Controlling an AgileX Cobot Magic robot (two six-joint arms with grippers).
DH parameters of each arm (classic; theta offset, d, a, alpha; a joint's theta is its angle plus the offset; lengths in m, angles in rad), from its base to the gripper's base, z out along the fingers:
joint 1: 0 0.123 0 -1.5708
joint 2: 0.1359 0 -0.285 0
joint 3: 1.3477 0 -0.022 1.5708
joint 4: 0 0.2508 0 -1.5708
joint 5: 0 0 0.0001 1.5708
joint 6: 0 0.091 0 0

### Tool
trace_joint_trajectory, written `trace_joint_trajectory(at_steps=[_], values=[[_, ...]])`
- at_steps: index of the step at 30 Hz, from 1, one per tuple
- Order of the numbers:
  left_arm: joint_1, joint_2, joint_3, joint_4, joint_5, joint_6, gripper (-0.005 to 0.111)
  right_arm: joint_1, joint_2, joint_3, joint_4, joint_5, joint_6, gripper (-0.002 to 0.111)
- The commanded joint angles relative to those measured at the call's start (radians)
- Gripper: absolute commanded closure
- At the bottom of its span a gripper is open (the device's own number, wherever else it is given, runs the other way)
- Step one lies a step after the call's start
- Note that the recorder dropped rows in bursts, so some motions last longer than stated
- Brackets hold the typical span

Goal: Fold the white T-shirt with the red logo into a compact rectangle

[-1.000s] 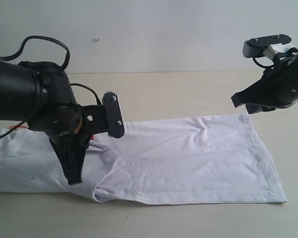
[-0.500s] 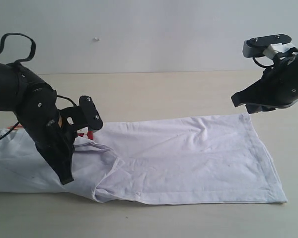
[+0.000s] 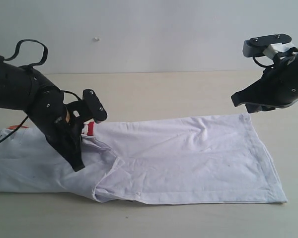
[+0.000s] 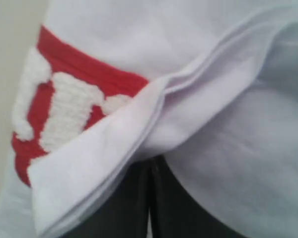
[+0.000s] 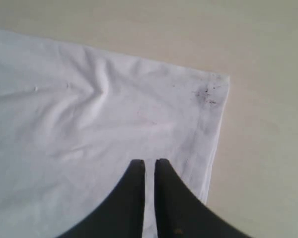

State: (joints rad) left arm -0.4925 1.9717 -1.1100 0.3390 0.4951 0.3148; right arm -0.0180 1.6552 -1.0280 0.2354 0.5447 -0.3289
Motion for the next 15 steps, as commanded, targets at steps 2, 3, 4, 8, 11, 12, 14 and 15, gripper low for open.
trace_joint_trajectory(at_steps=[2, 3, 4, 8, 11, 12, 14, 15], values=[[0.041, 0.0, -0.034, 0.027, -0.086, -0.127, 0.107, -0.005, 0.0, -0.007, -0.001, -0.013, -0.009, 0.1], [0.05, 0.0, -0.039, 0.027, -0.094, -0.151, 0.107, -0.005, 0.0, -0.007, -0.001, -0.013, -0.009, 0.1], [0.056, 0.0, -0.046, 0.027, -0.094, -0.168, 0.107, -0.005, 0.0, -0.007, -0.001, -0.013, -0.009, 0.1], [0.083, -0.012, -0.052, 0.029, -0.083, -0.222, 0.107, -0.005, 0.0, -0.007, -0.001, -0.016, -0.009, 0.1], [0.098, -0.039, -0.052, 0.029, -0.045, -0.242, 0.107, -0.005, 0.0, -0.007, -0.001, -0.016, -0.009, 0.1], [0.106, -0.051, -0.052, 0.029, -0.024, -0.247, 0.107, -0.005, 0.0, -0.007, -0.001, -0.016, -0.009, 0.1], [0.129, -0.073, -0.052, 0.027, 0.019, -0.29, 0.107, -0.005, 0.0, -0.007, -0.001, -0.014, -0.009, 0.1], [0.148, -0.086, -0.052, 0.027, 0.037, -0.325, 0.107, -0.005, 0.0, -0.007, -0.001, -0.011, -0.009, 0.1]])
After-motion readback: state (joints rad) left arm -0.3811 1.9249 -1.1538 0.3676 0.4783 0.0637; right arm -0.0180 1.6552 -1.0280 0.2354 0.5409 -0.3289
